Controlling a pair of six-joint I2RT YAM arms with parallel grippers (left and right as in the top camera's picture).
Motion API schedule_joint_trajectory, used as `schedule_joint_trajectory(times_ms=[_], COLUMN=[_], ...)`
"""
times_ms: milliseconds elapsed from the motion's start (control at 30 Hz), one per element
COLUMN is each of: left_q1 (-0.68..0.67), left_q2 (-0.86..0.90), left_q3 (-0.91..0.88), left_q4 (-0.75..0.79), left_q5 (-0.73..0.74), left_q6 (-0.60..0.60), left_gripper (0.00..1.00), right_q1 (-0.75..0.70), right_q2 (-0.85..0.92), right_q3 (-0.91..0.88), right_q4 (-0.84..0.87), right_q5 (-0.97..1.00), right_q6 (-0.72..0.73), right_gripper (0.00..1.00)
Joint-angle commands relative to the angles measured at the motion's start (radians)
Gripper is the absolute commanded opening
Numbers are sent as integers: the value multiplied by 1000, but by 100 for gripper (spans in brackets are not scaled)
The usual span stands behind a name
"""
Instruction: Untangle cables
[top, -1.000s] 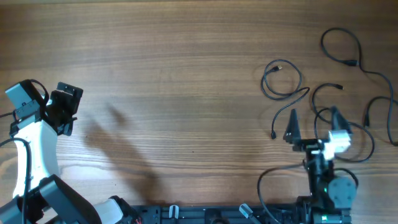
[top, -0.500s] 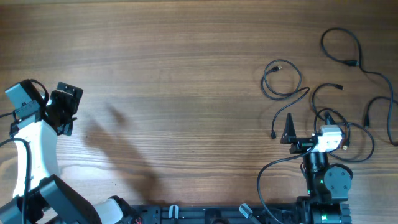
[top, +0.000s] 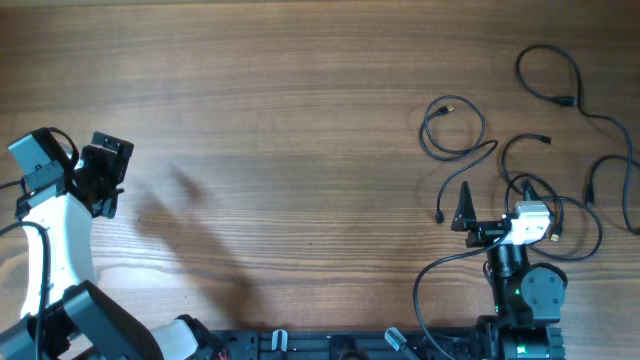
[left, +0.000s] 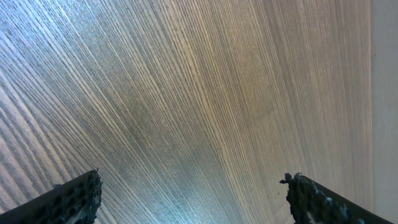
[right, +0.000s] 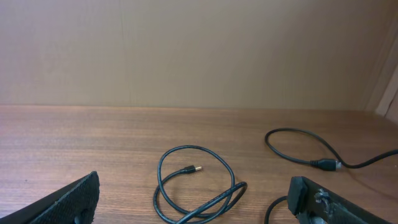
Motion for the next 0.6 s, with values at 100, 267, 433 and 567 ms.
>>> schedule_joint_trajectory(times_ms=[100, 267, 433, 567], left_q1=[5, 4, -22, -36], left_q2=[-8, 0, -225, -571], left_q3=[9, 8, 8, 8], left_q4=[2, -2, -17, -16], left_q5=[7, 7, 7, 8], left_q6=[-6, -6, -6, -6], left_gripper=[100, 100, 100, 100], right_q1=[6, 6, 6, 6], right_q2=[-7, -7, -7, -6], right_q3=[-1, -1, -1, -1], right_q4=[2, 2, 2, 2], right_q5=[13, 13, 13, 13], right_q6=[-14, -14, -14, -14], right_gripper=[100, 100, 100, 100])
